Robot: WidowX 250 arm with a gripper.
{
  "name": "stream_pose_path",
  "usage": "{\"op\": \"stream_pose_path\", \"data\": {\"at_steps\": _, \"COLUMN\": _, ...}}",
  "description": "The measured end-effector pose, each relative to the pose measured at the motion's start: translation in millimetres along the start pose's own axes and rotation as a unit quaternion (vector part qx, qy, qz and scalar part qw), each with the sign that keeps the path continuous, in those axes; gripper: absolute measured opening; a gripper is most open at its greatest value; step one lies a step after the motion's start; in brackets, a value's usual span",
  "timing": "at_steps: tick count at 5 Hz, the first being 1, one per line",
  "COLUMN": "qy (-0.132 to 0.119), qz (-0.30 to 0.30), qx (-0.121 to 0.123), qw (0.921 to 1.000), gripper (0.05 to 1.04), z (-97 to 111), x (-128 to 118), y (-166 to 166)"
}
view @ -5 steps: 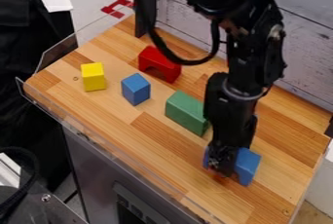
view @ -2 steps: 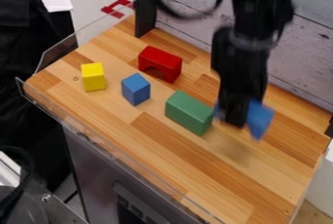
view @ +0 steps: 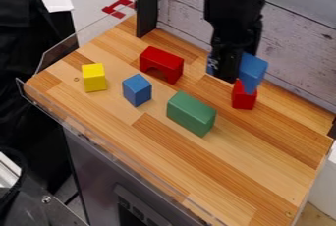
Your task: Put the blue arch on the top of green cube
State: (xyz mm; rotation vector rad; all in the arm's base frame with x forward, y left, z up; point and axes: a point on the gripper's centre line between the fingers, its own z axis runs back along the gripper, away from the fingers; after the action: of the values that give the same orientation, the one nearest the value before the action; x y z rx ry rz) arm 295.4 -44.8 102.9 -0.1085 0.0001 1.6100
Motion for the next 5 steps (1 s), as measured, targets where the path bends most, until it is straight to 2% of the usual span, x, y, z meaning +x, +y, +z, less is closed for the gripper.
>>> {"op": "stream_pose_path", "data": {"at_steps": 2, "qy": 0.004, "qz": 0.01, "qx": 0.023, "qw": 0.9997, "gripper": 0.59, "z": -12, "x": 24, "y": 8}}
{"op": "stream_pose_path", "data": {"at_steps": 5, "qy": 0.016, "qz": 0.005, "qx": 0.029, "qw": 0.9994, "gripper": 0.59, "z": -29, "x": 27, "y": 10}}
